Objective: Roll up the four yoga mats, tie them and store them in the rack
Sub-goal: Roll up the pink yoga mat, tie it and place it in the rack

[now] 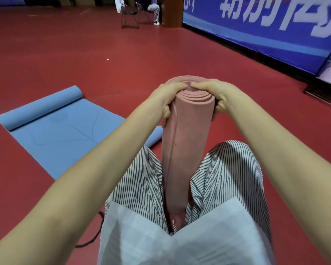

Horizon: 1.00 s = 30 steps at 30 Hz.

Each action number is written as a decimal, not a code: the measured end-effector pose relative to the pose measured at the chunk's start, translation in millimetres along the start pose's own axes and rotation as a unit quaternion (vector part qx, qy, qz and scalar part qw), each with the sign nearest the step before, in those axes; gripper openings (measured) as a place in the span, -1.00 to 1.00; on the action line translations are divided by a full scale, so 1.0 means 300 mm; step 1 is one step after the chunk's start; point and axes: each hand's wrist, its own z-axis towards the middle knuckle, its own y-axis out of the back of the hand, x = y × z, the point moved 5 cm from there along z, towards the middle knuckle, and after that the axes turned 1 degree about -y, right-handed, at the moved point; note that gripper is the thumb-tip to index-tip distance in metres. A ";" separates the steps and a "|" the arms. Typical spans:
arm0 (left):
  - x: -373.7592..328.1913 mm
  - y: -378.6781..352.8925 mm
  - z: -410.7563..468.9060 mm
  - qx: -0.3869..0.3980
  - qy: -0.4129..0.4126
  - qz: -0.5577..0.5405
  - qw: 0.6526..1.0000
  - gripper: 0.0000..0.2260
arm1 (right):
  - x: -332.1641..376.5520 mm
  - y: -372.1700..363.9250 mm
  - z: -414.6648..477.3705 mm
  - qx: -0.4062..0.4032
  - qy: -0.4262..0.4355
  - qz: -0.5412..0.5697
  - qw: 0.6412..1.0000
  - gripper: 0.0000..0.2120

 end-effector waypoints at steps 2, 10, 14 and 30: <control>0.007 0.010 -0.016 -0.004 0.006 0.006 1.000 -0.41 | -0.002 -0.005 -0.018 -0.005 0.000 0.001 1.000 -0.50; 0.029 0.060 -0.081 0.042 -0.010 0.052 0.998 -0.48 | 0.009 0.029 -0.074 -0.056 0.125 -0.107 0.985 -0.44; 0.020 0.076 -0.083 0.057 -0.066 0.094 0.992 -0.75 | 0.062 0.045 -0.106 -0.100 0.176 -0.287 0.936 -0.42; -0.012 0.066 -0.114 -0.002 -0.138 0.055 0.989 -0.54 | 0.112 -0.010 -0.159 -0.140 0.172 -0.263 0.939 -0.45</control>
